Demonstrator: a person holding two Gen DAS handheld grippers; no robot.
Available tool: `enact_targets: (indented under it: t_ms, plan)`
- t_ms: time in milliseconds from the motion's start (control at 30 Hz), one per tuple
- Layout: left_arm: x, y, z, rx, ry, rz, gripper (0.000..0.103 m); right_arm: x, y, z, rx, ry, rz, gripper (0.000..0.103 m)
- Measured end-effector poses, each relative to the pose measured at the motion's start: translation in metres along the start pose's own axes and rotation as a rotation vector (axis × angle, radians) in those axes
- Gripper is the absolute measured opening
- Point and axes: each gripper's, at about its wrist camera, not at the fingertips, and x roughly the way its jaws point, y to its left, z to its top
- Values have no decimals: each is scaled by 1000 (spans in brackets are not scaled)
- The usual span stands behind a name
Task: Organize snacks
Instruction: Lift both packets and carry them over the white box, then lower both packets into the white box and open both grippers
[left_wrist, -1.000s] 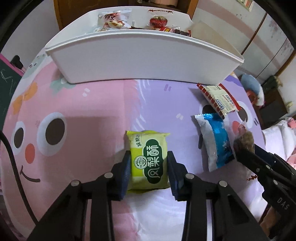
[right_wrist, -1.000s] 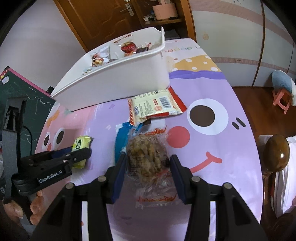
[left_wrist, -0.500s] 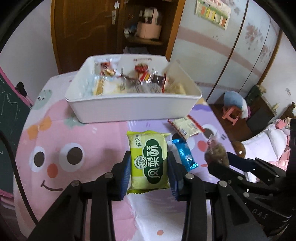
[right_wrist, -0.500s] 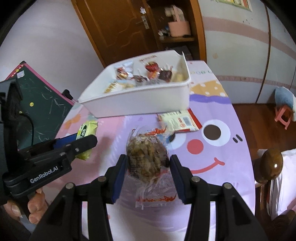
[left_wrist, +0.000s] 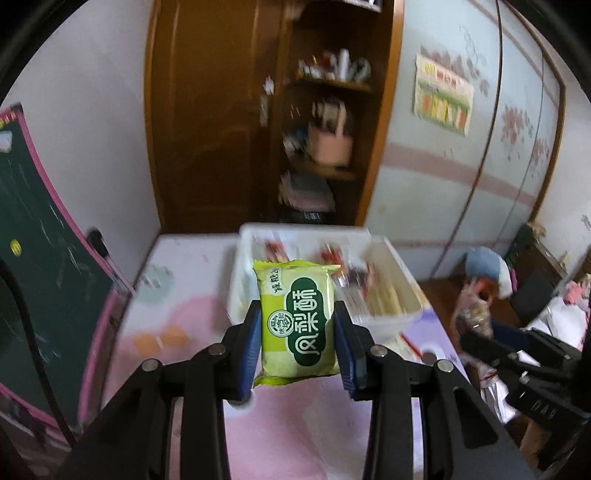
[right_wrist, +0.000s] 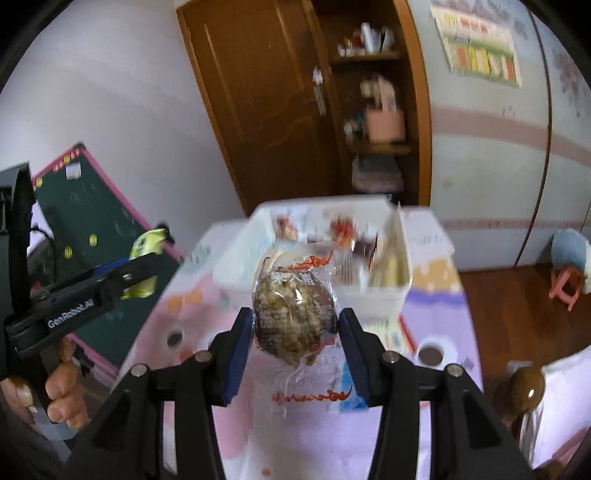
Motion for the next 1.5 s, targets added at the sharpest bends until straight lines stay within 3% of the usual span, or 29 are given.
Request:
enact_targets:
  t_ms: [267, 533, 800, 1267, 1333, 1367, 1400, 1500]
  plan:
    - [-4, 7, 72, 24, -62, 17, 35, -22, 3, 86, -40, -163, -78, 48]
    - [42, -18, 131, 67, -54, 24, 35, -11, 5, 148, -63, -269, -125, 48]
    - [109, -40, 138, 111, 4, 39, 35, 45, -2, 160, -78, -213, -142, 48]
    - [195, -37, 122, 93, 110, 70, 37, 126, -23, 140, -42, -32, -132, 49]
    - [207, -35, 119, 87, 129, 69, 58, 136, -24, 138, -60, -10, -132, 49]
    - [210, -33, 117, 82, 136, 74, 86, 141, -23, 137, -68, 9, -134, 49]
    - [214, -30, 115, 71, 139, 100, 94, 144, -23, 136, -72, 22, -138, 49]
    - [220, -24, 109, 47, 147, 93, 94, 144, -25, 130, -64, 29, -148, 51]
